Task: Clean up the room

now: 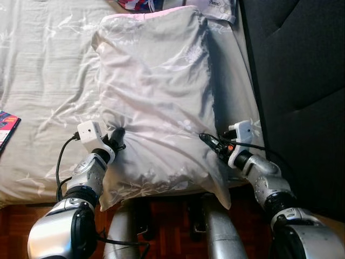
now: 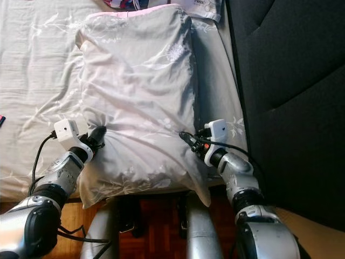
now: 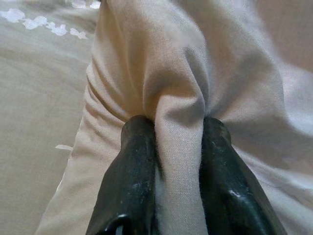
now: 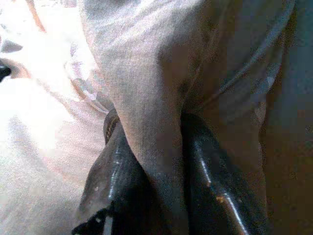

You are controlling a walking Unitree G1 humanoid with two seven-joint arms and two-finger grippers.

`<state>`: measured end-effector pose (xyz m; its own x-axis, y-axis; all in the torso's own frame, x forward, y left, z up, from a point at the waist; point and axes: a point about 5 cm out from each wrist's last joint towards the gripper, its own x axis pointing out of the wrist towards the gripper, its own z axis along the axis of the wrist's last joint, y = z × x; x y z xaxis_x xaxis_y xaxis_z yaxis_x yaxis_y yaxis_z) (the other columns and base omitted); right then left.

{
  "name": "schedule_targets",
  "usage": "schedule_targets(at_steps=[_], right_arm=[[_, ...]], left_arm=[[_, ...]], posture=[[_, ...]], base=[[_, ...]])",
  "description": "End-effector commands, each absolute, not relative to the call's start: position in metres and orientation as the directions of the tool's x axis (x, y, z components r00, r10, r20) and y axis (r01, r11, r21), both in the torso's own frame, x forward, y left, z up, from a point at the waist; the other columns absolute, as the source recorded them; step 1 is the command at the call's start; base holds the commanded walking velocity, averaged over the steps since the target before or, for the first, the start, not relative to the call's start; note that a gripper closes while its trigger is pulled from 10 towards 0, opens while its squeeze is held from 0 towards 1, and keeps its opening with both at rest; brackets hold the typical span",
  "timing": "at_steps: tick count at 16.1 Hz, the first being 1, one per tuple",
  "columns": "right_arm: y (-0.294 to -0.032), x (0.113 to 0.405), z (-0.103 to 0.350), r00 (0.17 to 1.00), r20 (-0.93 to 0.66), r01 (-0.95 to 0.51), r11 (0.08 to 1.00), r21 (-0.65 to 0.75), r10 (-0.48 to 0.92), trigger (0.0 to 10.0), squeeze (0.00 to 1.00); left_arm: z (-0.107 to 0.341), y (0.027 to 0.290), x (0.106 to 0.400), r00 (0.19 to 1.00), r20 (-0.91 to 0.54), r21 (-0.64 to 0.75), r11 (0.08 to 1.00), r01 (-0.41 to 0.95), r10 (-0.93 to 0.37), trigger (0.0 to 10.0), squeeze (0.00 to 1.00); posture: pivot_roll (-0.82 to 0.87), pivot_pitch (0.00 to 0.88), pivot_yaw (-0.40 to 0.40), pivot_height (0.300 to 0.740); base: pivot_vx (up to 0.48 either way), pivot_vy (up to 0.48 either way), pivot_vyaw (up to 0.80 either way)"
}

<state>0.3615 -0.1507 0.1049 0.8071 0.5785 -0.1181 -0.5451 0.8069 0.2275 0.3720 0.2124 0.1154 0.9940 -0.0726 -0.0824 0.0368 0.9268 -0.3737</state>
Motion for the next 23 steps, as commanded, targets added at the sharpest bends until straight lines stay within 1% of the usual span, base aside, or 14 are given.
schedule_targets(at_steps=[1,4,6,9,10,11,12,13,14,16,18,19,21,23], right_arm=[[-0.149,0.349,0.08,0.793,-0.208,-0.524,0.815,0.248,0.573,0.0,0.0],[-0.153,0.353,0.086,0.838,-0.176,-0.472,0.847,0.244,0.517,0.0,0.0],[-0.154,0.357,0.09,0.869,-0.159,-0.428,0.873,0.232,0.469,0.0,0.0],[-0.157,0.364,0.101,0.915,-0.123,-0.354,0.911,0.214,0.384,0.0,0.0],[-0.157,0.367,0.105,0.928,-0.11,-0.328,0.92,0.215,0.356,3.0,0.0],[-0.156,0.369,0.108,0.934,-0.099,-0.319,0.925,0.206,0.343,10.0,0.0],[-0.154,0.369,0.11,0.936,-0.09,-0.319,0.928,0.193,0.341,10.0,0.0],[-0.154,0.37,0.111,0.937,-0.08,-0.32,0.929,0.184,0.339,10.0,0.0],[-0.154,0.37,0.114,0.942,-0.064,-0.312,0.932,0.182,0.328,10.0,0.0],[-0.162,0.375,0.13,0.968,0.009,-0.251,0.96,0.121,0.252,10.0,0.0],[-0.173,0.382,0.158,0.976,0.131,-0.183,0.98,0.082,0.172,10.0,0.0],[-0.176,0.384,0.17,0.971,0.184,-0.164,0.985,0.054,0.152,10.0,0.0],[-0.186,0.387,0.2,0.948,0.305,-0.115,0.992,0.046,0.096,10.0,0.0],[-0.194,0.386,0.22,0.919,0.39,-0.07,0.997,0.028,0.054,10.0,0.0]], left_arm=[[0.086,0.204,0.359,0.977,-0.186,-0.371,0.928,0.029,-0.105,0.0,0.0],[0.094,0.21,0.361,0.987,-0.147,-0.333,0.943,0.015,-0.067,0.0,0.0],[0.108,0.21,0.366,0.995,-0.089,-0.198,0.98,0.018,-0.036,0.0,0.0],[0.127,0.206,0.373,0.999,-0.003,-0.113,0.993,0.035,-0.036,0.0,0.0],[0.133,0.202,0.376,0.999,0.023,-0.1,0.994,0.048,-0.045,0.0,0.0],[0.137,0.199,0.378,0.998,0.035,-0.096,0.994,0.053,-0.05,0.0,0.0],[0.138,0.197,0.379,0.998,0.042,-0.118,0.992,0.049,-0.044,3.5,0.0],[0.139,0.196,0.379,0.998,0.049,-0.128,0.991,0.046,-0.04,7.6,0.0],[0.139,0.193,0.379,0.997,0.052,-0.119,0.991,0.055,-0.049,10.0,0.0],[0.149,0.184,0.382,0.992,0.101,-0.072,0.994,0.079,-0.071,10.0,0.0],[0.174,0.181,0.389,0.978,0.198,-0.041,0.996,0.076,-0.066,10.0,0.0],[0.185,0.179,0.392,0.97,0.237,-0.036,0.997,0.072,-0.062,10.0,0.0],[0.215,0.174,0.397,0.937,0.343,-0.026,0.996,0.081,-0.067,10.0,0.0],[0.237,0.167,0.399,0.902,0.423,-0.008,0.995,0.101,-0.088,10.0,0.0]], posture=[[-0.01,0.575,-0.092,0.658],[0.0,0.548,-0.081,0.658],[0.01,0.504,-0.062,0.658],[0.02,0.455,-0.048,0.658],[0.03,0.439,-0.044,0.658],[0.03,0.423,-0.039,0.658],[0.04,0.408,-0.034,0.658],[0.04,0.401,-0.031,0.658],[0.04,0.39,-0.028,0.658],[0.04,0.365,-0.018,0.658],[0.04,0.347,-0.008,0.658],[0.04,0.339,-0.005,0.658],[0.03,0.323,0.003,0.658],[0.03,0.313,0.011,0.658]], base=[[0.0,0.0,0.0],[0.0,0.0,0.0],[0.0,0.0,0.0],[0.0,0.0,0.0],[0.0,0.0,0.0],[0.0,0.0,0.0],[0.0,0.0,0.0],[0.0,0.0,0.0],[0.0,0.0,0.0],[0.0,0.0,0.0],[0.0,0.0,0.0],[0.0,0.0,0.0],[0.0,0.0,0.0],[0.0,0.0,0.0]])
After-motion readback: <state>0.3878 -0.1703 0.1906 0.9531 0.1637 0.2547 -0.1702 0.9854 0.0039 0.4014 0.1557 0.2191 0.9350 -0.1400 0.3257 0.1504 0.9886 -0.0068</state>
